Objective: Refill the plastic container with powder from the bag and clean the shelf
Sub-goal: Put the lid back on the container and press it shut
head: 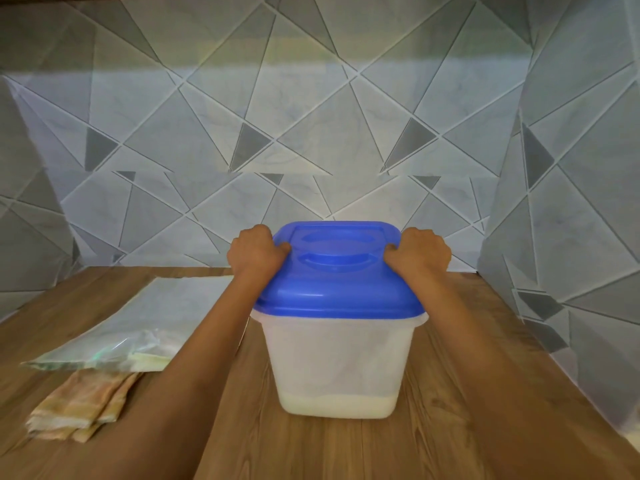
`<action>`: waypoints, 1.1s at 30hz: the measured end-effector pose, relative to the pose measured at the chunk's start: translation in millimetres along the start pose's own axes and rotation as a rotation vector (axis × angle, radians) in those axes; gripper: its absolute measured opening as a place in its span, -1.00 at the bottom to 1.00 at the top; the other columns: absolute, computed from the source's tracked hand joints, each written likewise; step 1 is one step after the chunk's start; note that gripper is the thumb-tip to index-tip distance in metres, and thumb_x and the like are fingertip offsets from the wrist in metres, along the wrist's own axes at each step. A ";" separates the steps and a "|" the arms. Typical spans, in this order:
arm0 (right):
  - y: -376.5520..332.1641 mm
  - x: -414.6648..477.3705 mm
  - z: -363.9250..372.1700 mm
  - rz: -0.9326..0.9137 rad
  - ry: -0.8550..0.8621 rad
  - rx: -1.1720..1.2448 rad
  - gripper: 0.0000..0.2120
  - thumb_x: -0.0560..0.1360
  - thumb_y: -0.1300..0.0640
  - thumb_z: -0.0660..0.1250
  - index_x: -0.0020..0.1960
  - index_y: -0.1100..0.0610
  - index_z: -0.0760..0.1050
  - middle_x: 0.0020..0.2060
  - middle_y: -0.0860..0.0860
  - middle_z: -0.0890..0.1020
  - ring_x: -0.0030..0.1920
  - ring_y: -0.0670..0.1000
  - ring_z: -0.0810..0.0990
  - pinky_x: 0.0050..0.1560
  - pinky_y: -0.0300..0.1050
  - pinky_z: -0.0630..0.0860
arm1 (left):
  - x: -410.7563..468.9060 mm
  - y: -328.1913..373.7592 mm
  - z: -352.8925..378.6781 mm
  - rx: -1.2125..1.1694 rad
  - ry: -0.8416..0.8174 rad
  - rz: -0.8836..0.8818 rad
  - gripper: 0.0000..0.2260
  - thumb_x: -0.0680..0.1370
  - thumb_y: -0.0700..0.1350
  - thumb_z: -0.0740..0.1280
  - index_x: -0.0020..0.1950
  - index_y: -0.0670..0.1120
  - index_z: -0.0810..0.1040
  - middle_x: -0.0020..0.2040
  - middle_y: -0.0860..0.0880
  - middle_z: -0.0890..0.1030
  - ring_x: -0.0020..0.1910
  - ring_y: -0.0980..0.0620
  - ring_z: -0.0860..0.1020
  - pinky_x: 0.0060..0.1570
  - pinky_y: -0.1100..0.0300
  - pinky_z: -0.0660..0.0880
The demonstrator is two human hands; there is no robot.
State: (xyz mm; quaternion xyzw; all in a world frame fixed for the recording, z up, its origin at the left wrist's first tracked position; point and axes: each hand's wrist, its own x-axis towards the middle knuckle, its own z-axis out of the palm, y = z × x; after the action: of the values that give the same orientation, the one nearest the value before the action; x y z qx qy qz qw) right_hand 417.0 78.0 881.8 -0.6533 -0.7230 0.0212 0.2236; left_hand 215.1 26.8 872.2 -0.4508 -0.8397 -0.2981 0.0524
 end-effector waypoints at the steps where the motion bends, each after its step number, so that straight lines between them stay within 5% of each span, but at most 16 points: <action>1: -0.4 -1.3 -1.0 -0.005 0.001 -0.015 -0.75 0.55 0.08 0.16 0.00 0.25 0.49 0.04 0.15 0.61 0.03 0.16 0.56 -0.17 -0.14 0.34 | -1.1 -0.2 -0.6 0.001 -0.001 0.002 -0.69 0.53 0.01 0.28 0.14 -0.18 0.52 0.09 -0.18 0.61 0.08 -0.18 0.55 -0.12 0.09 0.37; 4: 2.4 -3.5 -3.5 0.015 -0.029 0.031 -0.67 0.57 0.03 0.14 0.14 0.25 0.47 0.11 0.17 0.58 0.11 0.18 0.55 -0.11 -0.10 0.39 | -6.7 -3.2 -3.8 -0.055 -0.035 0.016 -0.67 0.55 0.03 0.25 0.22 -0.14 0.50 0.15 -0.15 0.60 0.14 -0.16 0.53 -0.07 0.12 0.36; 6: 8.9 -9.1 -0.1 0.016 -0.124 0.148 -0.56 0.59 -0.05 0.10 0.30 0.25 0.37 0.27 0.19 0.48 0.26 0.20 0.46 0.12 -0.03 0.41 | -14.7 -8.8 -7.1 -0.183 -0.100 0.059 -0.63 0.56 0.03 0.24 0.30 -0.12 0.46 0.25 -0.16 0.55 0.22 -0.15 0.49 0.09 0.09 0.40; 9: 20.4 -45.6 23.9 -0.179 -0.092 0.202 -0.39 0.55 -0.23 -0.01 0.49 0.10 0.16 0.52 0.10 0.14 0.52 0.12 0.07 0.48 0.05 0.04 | -46.6 -26.4 -5.7 -0.343 -0.120 0.254 -0.49 0.51 0.18 0.25 0.38 -0.06 0.40 0.44 -0.12 0.37 0.43 -0.09 0.31 0.38 0.08 0.23; 12: 25.7 -85.3 52.2 -0.385 0.332 0.169 -0.38 0.52 -0.30 -0.09 0.37 0.02 0.39 0.42 0.05 0.37 0.45 0.11 0.28 0.42 0.05 0.20 | -80.1 -42.9 10.8 -0.352 -0.006 0.464 -0.31 0.38 0.45 0.09 0.32 0.04 0.46 0.45 -0.06 0.36 0.47 -0.05 0.26 0.43 0.06 0.17; 17: 29.5 -60.6 82.0 -0.488 0.761 0.222 -0.53 0.55 -0.16 0.07 0.14 0.11 0.59 0.06 0.06 0.67 0.17 0.14 0.50 0.11 0.10 0.50 | -67.1 -47.4 40.6 -0.275 0.300 0.569 -0.43 0.48 0.36 0.06 0.18 0.00 0.58 0.15 -0.05 0.60 0.25 -0.15 0.50 0.24 -0.06 0.43; 21: 28.1 -34.3 96.6 -0.507 0.809 0.223 -0.57 0.55 -0.15 0.05 0.15 0.09 0.53 0.06 0.08 0.66 0.19 0.15 0.49 0.12 0.08 0.47 | -46.4 -41.3 63.2 -0.268 0.435 0.589 -0.48 0.49 0.33 0.10 0.09 -0.03 0.61 0.04 -0.03 0.64 0.18 -0.15 0.53 0.18 0.00 0.47; 33: -11.0 78.8 137.5 -0.381 0.656 0.121 -0.58 0.51 -0.11 0.13 0.12 0.12 0.59 0.06 0.07 0.66 0.17 0.18 0.56 0.19 0.11 0.48 | 82.8 -28.8 114.6 -0.336 0.248 0.609 -0.56 0.48 0.21 0.20 0.14 -0.07 0.58 0.13 -0.05 0.62 0.21 -0.09 0.52 0.27 -0.03 0.40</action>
State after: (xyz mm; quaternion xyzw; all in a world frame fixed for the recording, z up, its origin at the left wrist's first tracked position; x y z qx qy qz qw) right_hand 354.8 187.6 785.1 -0.4648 -0.7191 -0.1882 0.4811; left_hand 164.3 137.8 795.1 -0.6428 -0.5937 -0.4549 0.1656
